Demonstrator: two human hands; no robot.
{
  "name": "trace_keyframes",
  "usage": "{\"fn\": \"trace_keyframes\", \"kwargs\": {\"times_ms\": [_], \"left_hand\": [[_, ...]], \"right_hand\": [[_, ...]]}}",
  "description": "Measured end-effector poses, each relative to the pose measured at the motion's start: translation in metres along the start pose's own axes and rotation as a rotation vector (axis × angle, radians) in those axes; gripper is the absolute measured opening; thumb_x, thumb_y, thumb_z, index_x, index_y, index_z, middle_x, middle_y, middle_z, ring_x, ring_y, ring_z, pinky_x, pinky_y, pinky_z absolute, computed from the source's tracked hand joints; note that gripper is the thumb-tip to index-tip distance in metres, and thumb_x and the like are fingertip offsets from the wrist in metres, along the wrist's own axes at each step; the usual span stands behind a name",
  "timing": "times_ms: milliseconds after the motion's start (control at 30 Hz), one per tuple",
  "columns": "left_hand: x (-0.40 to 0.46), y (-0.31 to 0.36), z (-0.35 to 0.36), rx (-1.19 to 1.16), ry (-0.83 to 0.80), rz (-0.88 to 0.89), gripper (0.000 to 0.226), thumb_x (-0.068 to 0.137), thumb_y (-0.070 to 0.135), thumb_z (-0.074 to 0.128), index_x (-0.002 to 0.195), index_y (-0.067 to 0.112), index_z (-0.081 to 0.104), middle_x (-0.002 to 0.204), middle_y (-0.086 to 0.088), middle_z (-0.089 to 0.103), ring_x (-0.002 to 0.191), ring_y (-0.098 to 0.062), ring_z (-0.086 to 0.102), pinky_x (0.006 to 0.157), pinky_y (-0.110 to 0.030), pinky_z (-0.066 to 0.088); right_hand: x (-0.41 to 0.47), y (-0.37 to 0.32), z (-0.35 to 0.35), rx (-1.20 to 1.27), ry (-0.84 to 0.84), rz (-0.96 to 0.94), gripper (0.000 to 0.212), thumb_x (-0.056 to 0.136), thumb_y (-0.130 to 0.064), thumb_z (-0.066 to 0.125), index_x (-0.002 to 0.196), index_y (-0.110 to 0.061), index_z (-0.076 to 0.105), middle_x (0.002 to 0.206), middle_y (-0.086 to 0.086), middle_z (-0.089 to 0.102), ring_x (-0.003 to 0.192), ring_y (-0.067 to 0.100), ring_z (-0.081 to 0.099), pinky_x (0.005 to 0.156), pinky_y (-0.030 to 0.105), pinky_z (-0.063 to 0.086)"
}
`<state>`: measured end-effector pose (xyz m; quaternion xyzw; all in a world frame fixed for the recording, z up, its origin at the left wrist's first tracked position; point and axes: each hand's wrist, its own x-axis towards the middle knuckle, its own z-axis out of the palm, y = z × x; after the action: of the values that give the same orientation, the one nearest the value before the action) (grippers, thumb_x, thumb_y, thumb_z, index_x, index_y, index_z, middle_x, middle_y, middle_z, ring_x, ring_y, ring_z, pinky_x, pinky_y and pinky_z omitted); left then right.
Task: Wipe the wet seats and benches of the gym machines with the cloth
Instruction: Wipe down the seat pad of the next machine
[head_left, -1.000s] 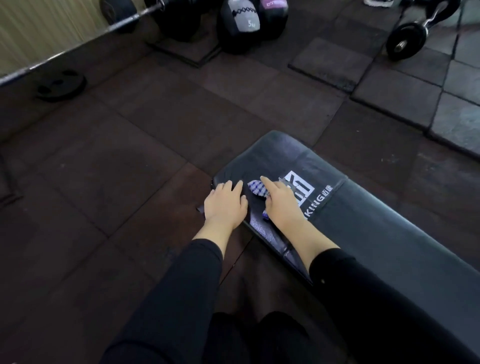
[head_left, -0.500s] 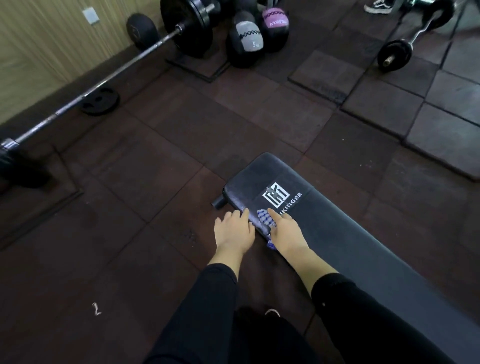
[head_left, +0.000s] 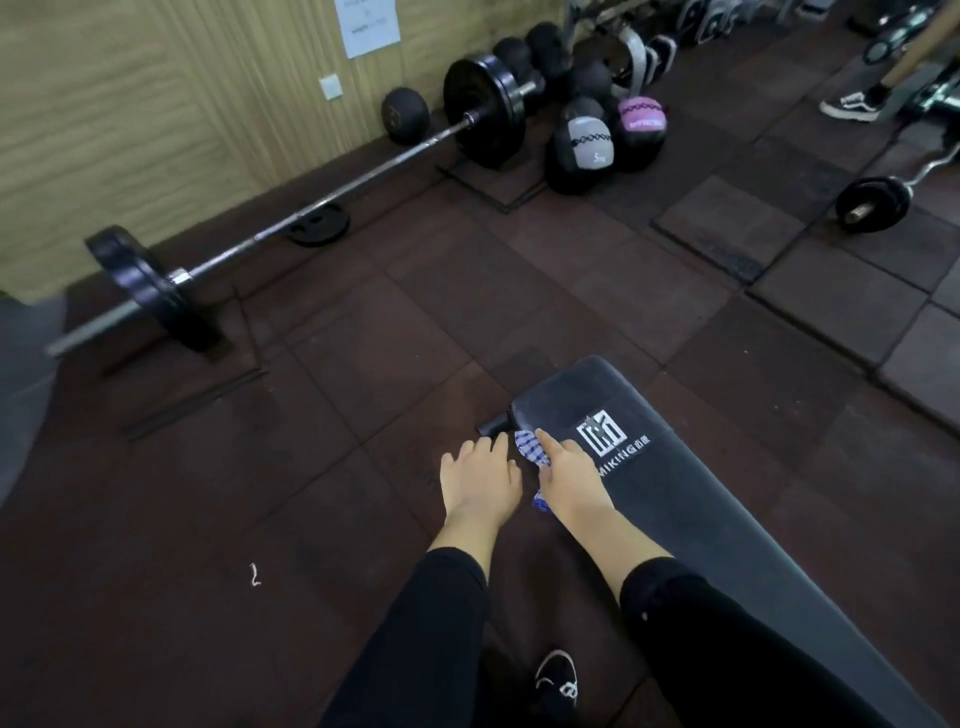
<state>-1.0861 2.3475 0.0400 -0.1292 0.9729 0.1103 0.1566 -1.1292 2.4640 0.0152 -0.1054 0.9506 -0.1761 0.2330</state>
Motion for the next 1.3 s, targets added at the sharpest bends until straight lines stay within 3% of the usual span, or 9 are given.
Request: {"fn": "trace_keyframes", "kwargs": {"times_ms": [233,433,600,1067,1300], "left_hand": [[0.040,-0.088,-0.045,-0.002,-0.001,-0.062,0.045,0.101,0.035,0.030,0.143,0.020,0.037,0.139,0.002,0.049,0.128,-0.020,0.042,0.101,-0.041,0.033],[0.090,-0.158,-0.082,0.044,-0.017,-0.028,0.040,0.100,0.035,0.031,0.133,0.018,0.047,0.132,0.002,0.053,0.122,-0.020,0.046,0.098,-0.040,0.035],[0.142,-0.177,-0.104,0.058,-0.040,0.039,0.038,0.100,0.035,0.032,0.129,0.019,0.050,0.128,0.002,0.055,0.120,-0.019,0.048,0.095,-0.039,0.036],[0.411,-0.137,-0.197,0.200,-0.107,0.299,0.045,0.100,0.035,0.032,0.142,0.020,0.039,0.138,0.001,0.050,0.126,-0.021,0.044,0.100,-0.041,0.035],[0.519,-0.074,-0.230,0.260,-0.113,0.453,0.041,0.099,0.034,0.033,0.136,0.019,0.044,0.133,0.001,0.053,0.122,-0.022,0.047,0.094,-0.039,0.036]], "right_hand": [[0.050,-0.096,0.007,0.013,0.017,-0.067,0.056,0.098,-0.010,0.038,0.150,-0.021,0.023,0.125,0.013,0.049,0.110,0.026,0.052,0.094,0.031,0.042],[0.098,-0.166,0.011,0.060,0.037,-0.006,0.054,0.098,-0.011,0.036,0.150,-0.021,0.021,0.130,0.012,0.046,0.115,0.028,0.049,0.094,0.031,0.040],[0.139,-0.191,0.001,0.104,0.043,0.069,0.054,0.097,-0.010,0.038,0.149,-0.020,0.024,0.131,0.013,0.047,0.118,0.030,0.048,0.097,0.034,0.040],[0.369,-0.197,-0.107,0.204,0.113,0.227,0.055,0.099,-0.015,0.039,0.150,-0.020,0.019,0.132,0.009,0.044,0.120,0.027,0.044,0.101,0.035,0.040],[0.446,-0.169,-0.176,0.293,0.140,0.399,0.072,0.090,-0.011,0.058,0.150,-0.019,0.019,0.133,0.011,0.042,0.119,0.030,0.043,0.100,0.038,0.041]]}}
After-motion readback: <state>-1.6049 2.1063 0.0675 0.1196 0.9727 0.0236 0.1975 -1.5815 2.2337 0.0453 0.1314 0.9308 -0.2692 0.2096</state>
